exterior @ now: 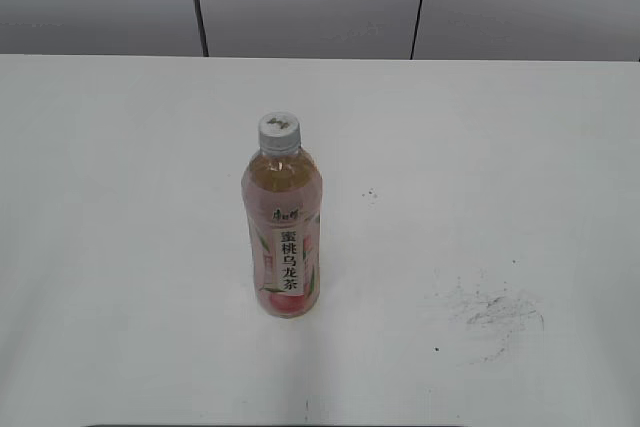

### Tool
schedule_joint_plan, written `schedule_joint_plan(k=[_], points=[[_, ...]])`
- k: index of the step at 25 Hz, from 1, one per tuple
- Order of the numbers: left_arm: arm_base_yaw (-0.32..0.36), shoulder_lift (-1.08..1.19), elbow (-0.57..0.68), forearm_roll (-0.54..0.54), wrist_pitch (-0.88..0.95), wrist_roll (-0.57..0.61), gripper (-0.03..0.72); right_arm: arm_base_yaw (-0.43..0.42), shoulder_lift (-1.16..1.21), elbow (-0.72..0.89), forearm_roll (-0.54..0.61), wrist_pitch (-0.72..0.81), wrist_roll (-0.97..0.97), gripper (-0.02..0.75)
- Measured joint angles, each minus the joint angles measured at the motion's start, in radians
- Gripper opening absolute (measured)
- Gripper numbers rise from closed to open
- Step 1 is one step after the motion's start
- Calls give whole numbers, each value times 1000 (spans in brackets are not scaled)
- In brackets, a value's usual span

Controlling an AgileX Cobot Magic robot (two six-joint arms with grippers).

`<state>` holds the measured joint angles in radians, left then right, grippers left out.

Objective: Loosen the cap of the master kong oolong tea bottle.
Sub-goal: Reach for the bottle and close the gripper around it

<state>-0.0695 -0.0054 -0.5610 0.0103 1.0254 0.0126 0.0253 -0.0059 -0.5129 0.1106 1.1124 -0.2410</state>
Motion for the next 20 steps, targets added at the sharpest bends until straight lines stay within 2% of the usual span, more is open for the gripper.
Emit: schedule_joint_plan(k=[20], points=[[0, 0, 0, 0, 0, 0, 564, 0, 0, 0, -1, 0, 0, 554]])
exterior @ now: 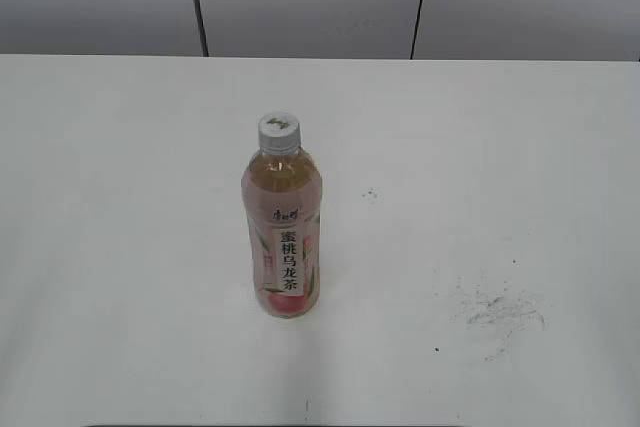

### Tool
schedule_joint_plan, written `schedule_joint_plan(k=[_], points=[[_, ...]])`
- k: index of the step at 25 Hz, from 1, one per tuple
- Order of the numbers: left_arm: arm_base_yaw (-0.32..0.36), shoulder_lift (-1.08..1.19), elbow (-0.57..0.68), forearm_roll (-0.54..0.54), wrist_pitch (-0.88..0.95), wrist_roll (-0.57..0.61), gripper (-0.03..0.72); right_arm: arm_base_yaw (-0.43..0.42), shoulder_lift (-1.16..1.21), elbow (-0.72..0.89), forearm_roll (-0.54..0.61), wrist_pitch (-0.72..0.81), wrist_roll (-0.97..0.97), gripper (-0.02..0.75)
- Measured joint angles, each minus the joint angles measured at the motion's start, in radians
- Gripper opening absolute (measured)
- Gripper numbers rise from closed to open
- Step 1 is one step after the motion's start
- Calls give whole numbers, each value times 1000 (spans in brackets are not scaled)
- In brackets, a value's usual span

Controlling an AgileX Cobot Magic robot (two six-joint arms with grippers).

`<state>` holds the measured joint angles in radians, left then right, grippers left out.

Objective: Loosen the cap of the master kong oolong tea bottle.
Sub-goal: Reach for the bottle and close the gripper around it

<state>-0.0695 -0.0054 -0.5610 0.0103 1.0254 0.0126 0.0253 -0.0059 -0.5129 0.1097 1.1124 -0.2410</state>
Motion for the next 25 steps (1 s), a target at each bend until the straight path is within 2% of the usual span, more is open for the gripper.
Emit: schedule_joint_plan(k=[9, 14, 21, 25], points=[[0, 0, 0, -3, 0, 0, 563, 0, 0, 0, 0, 0, 0, 554], [0, 15, -9, -4, -24, 0, 538, 0, 0, 0, 0, 0, 0, 554], [0, 88, -19, -34, -434, 0, 489, 0, 0, 0, 0, 0, 0, 554], [0, 242, 7, -116, -636, 0, 461, 0, 0, 0, 0, 0, 0, 554]])
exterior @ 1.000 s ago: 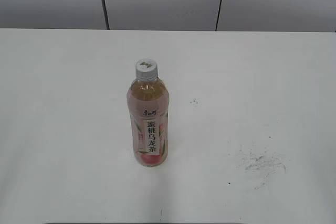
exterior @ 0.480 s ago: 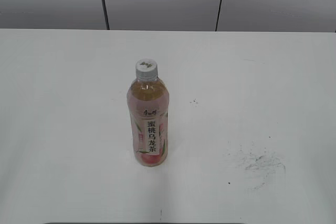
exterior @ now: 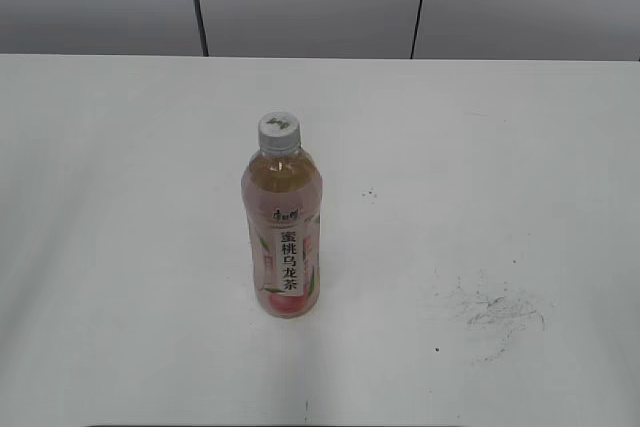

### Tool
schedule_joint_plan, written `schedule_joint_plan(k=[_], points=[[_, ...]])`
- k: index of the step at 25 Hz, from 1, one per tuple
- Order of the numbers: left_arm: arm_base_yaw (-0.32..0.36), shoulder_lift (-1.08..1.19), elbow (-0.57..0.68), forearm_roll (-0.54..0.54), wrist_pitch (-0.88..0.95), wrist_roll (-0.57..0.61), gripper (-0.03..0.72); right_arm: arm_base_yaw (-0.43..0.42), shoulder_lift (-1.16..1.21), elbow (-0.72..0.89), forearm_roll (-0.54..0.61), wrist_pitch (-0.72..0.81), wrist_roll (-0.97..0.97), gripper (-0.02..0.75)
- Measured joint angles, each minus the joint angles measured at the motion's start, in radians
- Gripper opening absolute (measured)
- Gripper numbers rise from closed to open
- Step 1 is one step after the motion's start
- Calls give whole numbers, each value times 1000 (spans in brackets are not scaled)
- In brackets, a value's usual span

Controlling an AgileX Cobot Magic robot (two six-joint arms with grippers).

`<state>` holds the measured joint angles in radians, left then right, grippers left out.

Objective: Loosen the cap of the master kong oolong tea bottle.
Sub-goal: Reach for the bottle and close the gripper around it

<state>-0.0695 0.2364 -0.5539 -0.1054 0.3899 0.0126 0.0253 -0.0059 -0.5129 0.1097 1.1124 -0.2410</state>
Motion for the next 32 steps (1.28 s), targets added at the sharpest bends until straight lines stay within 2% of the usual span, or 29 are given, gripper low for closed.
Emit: schedule_joint_plan(k=[3, 8, 16, 20, 24, 29, 32], points=[[0, 139, 25, -62, -149, 0, 457, 0, 0, 0, 0, 0, 0, 554], [-5, 411, 60, -95, -441, 0, 456, 0, 0, 0, 0, 0, 0, 554], [-106, 875, 62, -87, -921, -44, 455, 0, 0, 0, 0, 0, 0, 554], [-165, 1120, 62, -7, -1164, -46, 455, 0, 0, 0, 0, 0, 0, 554], [-195, 1295, 62, 131, -1311, -70, 455, 0, 0, 0, 0, 0, 0, 554], [-199, 1335, 96, 303, -1382, -200, 456, 0, 0, 0, 0, 0, 0, 554], [-200, 1335, 180, 361, -1509, -224, 500, 0, 0, 0, 0, 0, 0, 554]])
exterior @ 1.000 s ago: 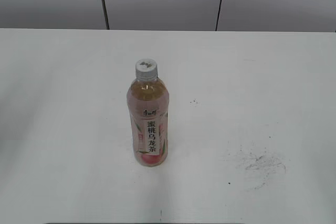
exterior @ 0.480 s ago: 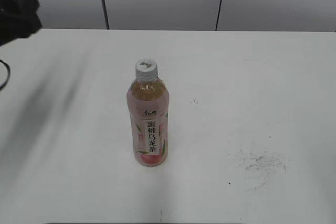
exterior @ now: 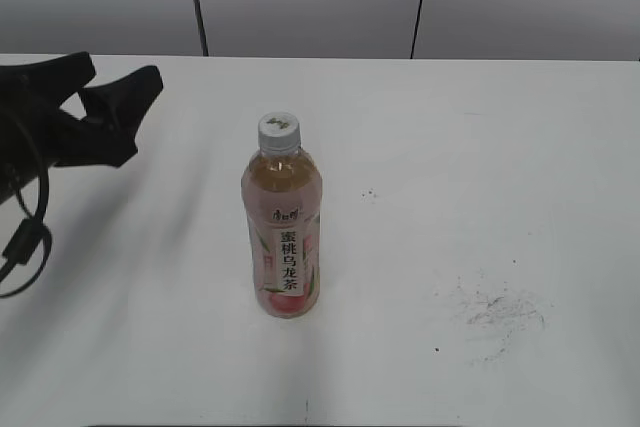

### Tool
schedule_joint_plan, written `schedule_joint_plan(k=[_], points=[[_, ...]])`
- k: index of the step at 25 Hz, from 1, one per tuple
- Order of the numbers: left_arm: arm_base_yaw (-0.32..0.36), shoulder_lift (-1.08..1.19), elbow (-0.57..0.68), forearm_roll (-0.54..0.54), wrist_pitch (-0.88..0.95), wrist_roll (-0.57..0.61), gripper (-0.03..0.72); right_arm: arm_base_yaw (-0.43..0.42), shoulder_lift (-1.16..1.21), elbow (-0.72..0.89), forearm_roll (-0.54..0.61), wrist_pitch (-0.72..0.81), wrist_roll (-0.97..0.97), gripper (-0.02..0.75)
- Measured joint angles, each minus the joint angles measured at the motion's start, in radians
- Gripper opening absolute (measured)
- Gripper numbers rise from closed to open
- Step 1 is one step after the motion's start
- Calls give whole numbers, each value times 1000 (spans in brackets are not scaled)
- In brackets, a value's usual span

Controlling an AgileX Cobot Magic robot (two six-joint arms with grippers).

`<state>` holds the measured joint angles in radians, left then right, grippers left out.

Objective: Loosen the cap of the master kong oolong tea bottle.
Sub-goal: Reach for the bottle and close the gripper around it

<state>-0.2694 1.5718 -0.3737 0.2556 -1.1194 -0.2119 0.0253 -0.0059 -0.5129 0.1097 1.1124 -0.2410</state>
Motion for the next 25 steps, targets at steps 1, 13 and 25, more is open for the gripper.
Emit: schedule_joint_plan(k=[1, 13, 25], points=[[0, 0, 29, 11, -40, -2, 529, 0, 0, 0, 0, 0, 0, 554], [0, -1, 240, 352, -82, -15, 594, 0, 0, 0, 0, 0, 0, 554], [0, 42, 91, 523, -85, -123, 592, 0, 0, 0, 0, 0, 0, 554]])
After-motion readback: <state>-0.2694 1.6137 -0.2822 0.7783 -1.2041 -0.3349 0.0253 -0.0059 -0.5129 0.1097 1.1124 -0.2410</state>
